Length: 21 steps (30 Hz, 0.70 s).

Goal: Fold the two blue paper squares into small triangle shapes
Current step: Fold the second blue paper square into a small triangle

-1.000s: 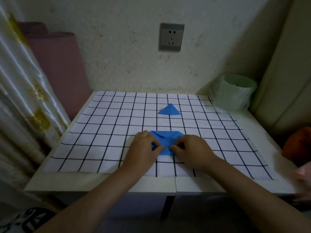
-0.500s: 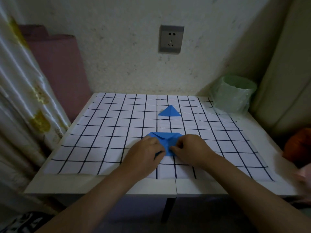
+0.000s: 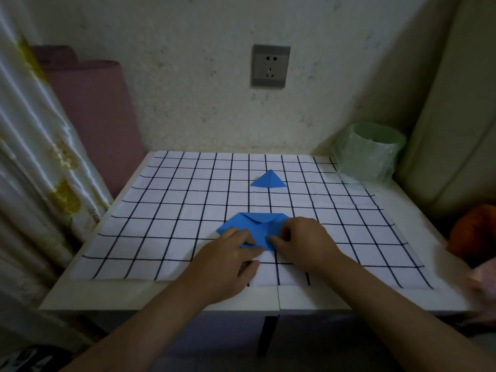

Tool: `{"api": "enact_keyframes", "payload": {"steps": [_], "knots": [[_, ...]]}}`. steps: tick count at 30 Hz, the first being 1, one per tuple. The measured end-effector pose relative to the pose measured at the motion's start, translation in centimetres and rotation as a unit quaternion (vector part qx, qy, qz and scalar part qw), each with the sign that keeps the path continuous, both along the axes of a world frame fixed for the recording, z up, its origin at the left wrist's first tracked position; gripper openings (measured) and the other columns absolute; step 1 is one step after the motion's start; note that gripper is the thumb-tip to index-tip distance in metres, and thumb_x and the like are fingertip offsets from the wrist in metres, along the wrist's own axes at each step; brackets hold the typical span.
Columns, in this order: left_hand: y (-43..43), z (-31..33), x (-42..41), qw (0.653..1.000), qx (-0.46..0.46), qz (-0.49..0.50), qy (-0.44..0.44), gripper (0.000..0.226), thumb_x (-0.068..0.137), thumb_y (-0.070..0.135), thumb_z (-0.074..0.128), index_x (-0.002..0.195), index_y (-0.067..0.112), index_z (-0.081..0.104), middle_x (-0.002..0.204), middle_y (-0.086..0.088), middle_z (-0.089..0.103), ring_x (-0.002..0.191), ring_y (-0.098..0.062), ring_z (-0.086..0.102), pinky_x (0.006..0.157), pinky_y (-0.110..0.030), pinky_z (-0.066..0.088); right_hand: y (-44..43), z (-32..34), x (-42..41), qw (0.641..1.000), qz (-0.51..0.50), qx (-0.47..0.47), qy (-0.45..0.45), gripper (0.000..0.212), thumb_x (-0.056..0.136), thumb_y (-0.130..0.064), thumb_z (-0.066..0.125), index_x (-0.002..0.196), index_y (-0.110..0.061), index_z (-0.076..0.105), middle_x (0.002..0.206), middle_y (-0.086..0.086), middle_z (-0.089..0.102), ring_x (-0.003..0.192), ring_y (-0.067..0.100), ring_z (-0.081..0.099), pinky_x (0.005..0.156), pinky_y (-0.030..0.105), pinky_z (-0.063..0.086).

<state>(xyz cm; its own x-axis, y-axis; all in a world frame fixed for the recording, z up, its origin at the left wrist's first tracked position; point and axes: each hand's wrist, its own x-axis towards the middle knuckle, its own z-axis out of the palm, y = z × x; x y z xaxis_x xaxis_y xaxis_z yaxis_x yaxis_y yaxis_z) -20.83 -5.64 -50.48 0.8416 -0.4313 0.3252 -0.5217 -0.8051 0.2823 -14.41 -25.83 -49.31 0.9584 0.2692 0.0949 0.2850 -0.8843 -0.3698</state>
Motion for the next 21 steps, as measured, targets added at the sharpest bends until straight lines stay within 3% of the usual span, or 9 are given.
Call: {"api": "enact_keyframes", "payload": {"steps": [3, 8, 15, 21], "knots": [[0.0, -0.3, -0.1, 1.0, -0.02, 0.002, 0.008, 0.041, 0.093, 0.044, 0.044, 0.126, 0.029, 0.065, 0.125, 0.014, 0.056, 0.117, 0.0, 0.045, 0.088, -0.019, 0.047, -0.3, -0.3, -0.5, 0.999, 0.008, 0.007, -0.035, 0.032, 0.087, -0.051, 0.064, 0.079, -0.02, 0.059, 0.072, -0.005, 0.057, 0.063, 0.008, 0.053, 0.056, 0.021, 0.041], [0.0, -0.3, -0.2, 1.0, -0.025, 0.003, 0.004, 0.04, 0.093, 0.043, 0.047, 0.127, 0.029, 0.064, 0.126, 0.015, 0.059, 0.119, 0.001, 0.046, 0.092, -0.024, 0.05, -0.8, -0.7, -1.0, 0.984, 0.111, -0.029, -0.138, 0.034, 0.093, -0.046, 0.057, 0.124, -0.03, 0.062, 0.096, -0.003, 0.06, 0.081, 0.017, 0.058, 0.062, 0.027, 0.041], [0.0, -0.2, -0.2, 0.999, -0.036, 0.004, -0.002, 0.036, 0.092, 0.038, 0.053, 0.124, 0.026, 0.066, 0.115, 0.013, 0.062, 0.112, -0.003, 0.049, 0.085, -0.028, 0.052, -1.0, -0.5, -0.7, 0.978, 0.154, -0.07, -0.121, 0.038, 0.099, -0.044, 0.046, 0.134, -0.034, 0.056, 0.102, -0.005, 0.057, 0.085, 0.013, 0.056, 0.065, 0.024, 0.039], [-0.1, -0.2, -0.2, 1.0, 0.008, 0.011, -0.004, 0.039, 0.094, 0.046, 0.045, 0.127, 0.036, 0.062, 0.118, 0.017, 0.057, 0.113, -0.003, 0.046, 0.08, -0.024, 0.05, -0.9, 0.3, -1.1, 0.986, 0.142, -0.048, -0.077, 0.039, 0.1, -0.043, 0.041, 0.136, -0.034, 0.053, 0.105, -0.008, 0.056, 0.089, 0.009, 0.054, 0.071, 0.025, 0.044]]}}
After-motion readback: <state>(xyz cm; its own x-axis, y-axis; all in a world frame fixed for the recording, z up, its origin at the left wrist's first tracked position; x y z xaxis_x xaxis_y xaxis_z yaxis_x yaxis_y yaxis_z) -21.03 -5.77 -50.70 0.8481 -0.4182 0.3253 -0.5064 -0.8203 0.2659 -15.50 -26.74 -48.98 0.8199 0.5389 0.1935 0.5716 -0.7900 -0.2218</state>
